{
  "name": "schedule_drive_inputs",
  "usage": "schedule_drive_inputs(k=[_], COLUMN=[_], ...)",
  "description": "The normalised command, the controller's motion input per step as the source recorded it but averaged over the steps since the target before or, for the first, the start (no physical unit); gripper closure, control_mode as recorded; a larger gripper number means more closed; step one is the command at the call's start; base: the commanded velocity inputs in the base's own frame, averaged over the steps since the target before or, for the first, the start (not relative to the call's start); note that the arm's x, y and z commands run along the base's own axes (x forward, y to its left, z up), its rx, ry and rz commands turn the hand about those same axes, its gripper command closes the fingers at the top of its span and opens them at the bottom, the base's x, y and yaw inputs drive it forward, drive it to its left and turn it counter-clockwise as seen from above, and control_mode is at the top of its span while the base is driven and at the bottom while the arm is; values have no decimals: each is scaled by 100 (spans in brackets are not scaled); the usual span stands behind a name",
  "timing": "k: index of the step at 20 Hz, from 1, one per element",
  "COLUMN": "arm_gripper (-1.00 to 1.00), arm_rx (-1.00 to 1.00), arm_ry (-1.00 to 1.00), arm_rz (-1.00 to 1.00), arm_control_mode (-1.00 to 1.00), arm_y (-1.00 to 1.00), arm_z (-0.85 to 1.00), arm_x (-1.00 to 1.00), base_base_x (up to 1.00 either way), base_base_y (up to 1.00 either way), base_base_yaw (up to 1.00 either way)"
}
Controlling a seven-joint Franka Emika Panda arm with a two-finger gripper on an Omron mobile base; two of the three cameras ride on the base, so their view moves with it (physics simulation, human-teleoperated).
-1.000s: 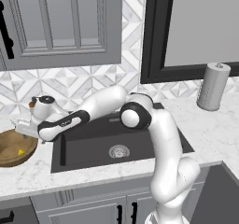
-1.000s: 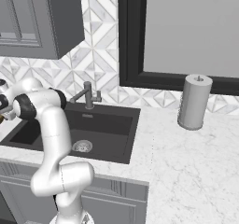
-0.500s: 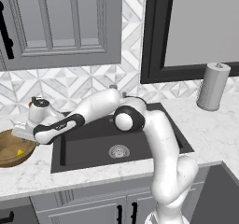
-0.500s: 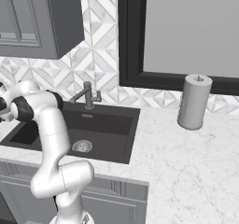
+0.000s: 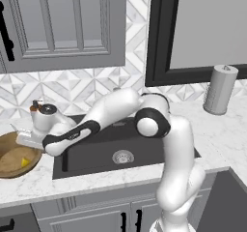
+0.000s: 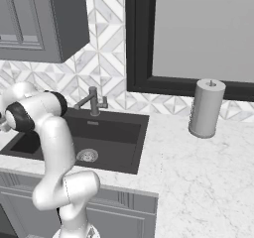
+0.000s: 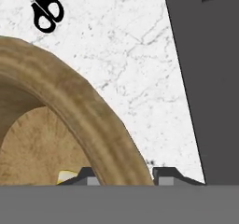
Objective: Pick the lemon wedge from the sink and place it in the bowl. Then pick the bowl and place it in the microwave. Then close the microwave door and press the start button.
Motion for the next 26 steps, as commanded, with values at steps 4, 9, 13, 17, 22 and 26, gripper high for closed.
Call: schedule_drive_inputs(k=[4, 9, 13, 17, 22, 26], arm_gripper=[100, 100, 100, 100, 100, 100], arm_rx=[0, 0, 0, 0, 0, 0], arm_ry=[-11, -2, 4, 11, 7, 5], arm_rz=[-3, -3, -8, -8, -5, -3], arm_control_mode=[-100, -100, -100, -100, -100, -100], arm_y=[-72, -85, -92, -95, -97, -100], arm_z=[69, 84, 86, 82, 61, 50], arm_x=[-72, -52, -33, -27, -41, -41], base_base_x=[0, 0, 0, 0, 0, 0], base_base_y=[0, 0, 0, 0, 0, 0], base_base_yaw=[0, 0, 0, 0, 0, 0])
